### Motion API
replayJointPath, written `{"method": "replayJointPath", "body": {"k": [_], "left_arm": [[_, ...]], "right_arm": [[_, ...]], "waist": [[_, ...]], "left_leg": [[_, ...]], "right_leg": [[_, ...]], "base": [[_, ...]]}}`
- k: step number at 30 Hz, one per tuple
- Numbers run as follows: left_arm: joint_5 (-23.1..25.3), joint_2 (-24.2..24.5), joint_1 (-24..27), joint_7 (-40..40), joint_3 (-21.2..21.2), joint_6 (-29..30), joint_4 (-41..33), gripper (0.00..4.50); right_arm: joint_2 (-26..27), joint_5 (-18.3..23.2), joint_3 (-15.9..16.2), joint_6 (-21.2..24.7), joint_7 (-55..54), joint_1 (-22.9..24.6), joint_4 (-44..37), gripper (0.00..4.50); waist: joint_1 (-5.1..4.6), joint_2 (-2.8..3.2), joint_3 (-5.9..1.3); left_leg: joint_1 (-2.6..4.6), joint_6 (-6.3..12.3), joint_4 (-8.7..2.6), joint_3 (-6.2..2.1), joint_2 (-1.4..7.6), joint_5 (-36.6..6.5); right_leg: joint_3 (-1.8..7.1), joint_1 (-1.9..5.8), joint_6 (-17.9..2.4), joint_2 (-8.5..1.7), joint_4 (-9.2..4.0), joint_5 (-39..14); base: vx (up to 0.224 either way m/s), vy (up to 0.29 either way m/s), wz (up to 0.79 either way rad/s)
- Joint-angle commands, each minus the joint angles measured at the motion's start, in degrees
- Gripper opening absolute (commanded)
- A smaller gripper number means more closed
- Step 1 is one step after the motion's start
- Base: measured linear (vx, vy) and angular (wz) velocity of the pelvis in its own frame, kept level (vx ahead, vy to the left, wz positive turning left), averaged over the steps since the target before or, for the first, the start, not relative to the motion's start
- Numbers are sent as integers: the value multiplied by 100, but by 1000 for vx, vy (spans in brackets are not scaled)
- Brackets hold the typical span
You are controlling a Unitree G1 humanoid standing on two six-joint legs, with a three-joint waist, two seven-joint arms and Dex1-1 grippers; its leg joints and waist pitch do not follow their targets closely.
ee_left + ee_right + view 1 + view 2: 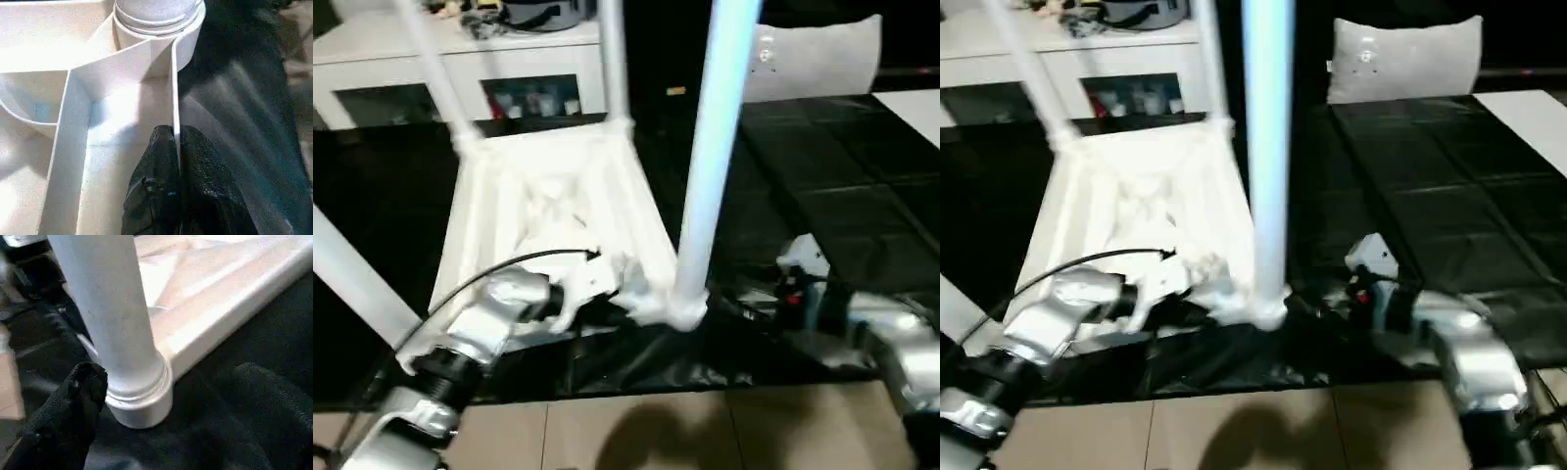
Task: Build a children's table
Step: Rotate leg to tighten
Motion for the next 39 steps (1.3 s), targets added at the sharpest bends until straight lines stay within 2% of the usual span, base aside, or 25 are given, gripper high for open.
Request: {"method": "replayJointPath", "body": {"k": [1,3,5,7,12,20,25,30,34,35,36,38,39], "left_arm": [[13,-6,-28,-262,-211,-188,-7,0],[38,62,-50,-463,-304,-337,24,0],[47,69,-62,-518,-321,-376,50,0],[58,70,-78,-535,-325,-426,85,0],[99,83,-112,-579,-351,-522,167,0],[126,84,-101,-594,-368,-613,235,0],[145,104,-99,-584,-371,-611,272,0],[129,95,-96,-535,-353,-511,275,0],[19,-145,-133,-215,-211,-34,164,0],[24,-199,-138,-108,-190,109,116,0],[25,-207,-136,-90,-185,136,103,0],[-12,-292,-118,28,-147,347,-7,0],[-46,-401,-118,174,-106,542,-81,0]], "right_arm": [[-45,92,96,-74,220,-94,51,417],[6,71,220,-167,523,-401,437,417],[30,80,301,-216,716,-513,580,383],[42,73,382,-257,837,-574,651,374],[166,13,573,-338,1015,-791,933,330],[311,1,758,-426,1314,-1018,1270,258],[287,70,808,-308,1467,-1002,1254,215],[238,189,803,-192,1565,-834,1074,199],[404,246,653,-144,1040,-388,559,198],[486,186,621,-168,763,-280,426,198],[501,171,619,-166,711,-262,400,198],[613,-13,584,-19,185,-198,288,197],[757,-168,528,62,-297,-174,220,197]], "waist": [[18,-122,-364],[44,-137,-371],[43,-145,-350],[57,-146,-350],[70,-160,-358],[112,-174,-380],[154,-171,-382],[160,-148,-384],[195,-129,-381],[199,-106,-372],[189,-124,-369],[152,-134,-341],[131,-109,-322]], "left_leg": [[-34,731,-336,28,224,-512],[-43,719,-334,26,217,-494],[-43,670,-327,37,209,-622],[-30,618,-333,35,214,-692],[-38,564,-332,33,206,-670],[-40,614,-313,36,219,-511],[-28,596,-313,38,226,-500],[-24,578,-315,33,230,-535],[-21,554,-318,33,236,-531],[-26,507,-335,23,236,-576],[-19,489,-336,31,230,-628],[-22,406,-361,31,197,-822],[-1,350,-369,27,181,-974]], "right_leg": [[302,340,-1038,-360,-292,-1519],[294,346,-1038,-369,-284,-1581],[297,329,-997,-364,-299,-1796],[303,327,-967,-366,-306,-1905],[309,340,-973,-362,-285,-1863],[315,344,-1071,-359,-236,-1567],[318,336,-1038,-362,-239,-1637],[319,336,-1053,-356,-234,-1576],[329,339,-1022,-361,-254,-1582],[327,340,-998,-360,-254,-1642],[325,332,-974,-355,-273,-1700],[305,344,-832,-357,-332,-2133],[293,326,-712,-361,-376,-2505]], "base": [[0,0,0],[0,0,0],[0,0,0],[0,0,0],[0,0,0],[0,0,0],[0,0,0],[0,0,0],[0,0,0],[0,0,0],[0,0,0],[0,0,0],[0,0,0]]}}
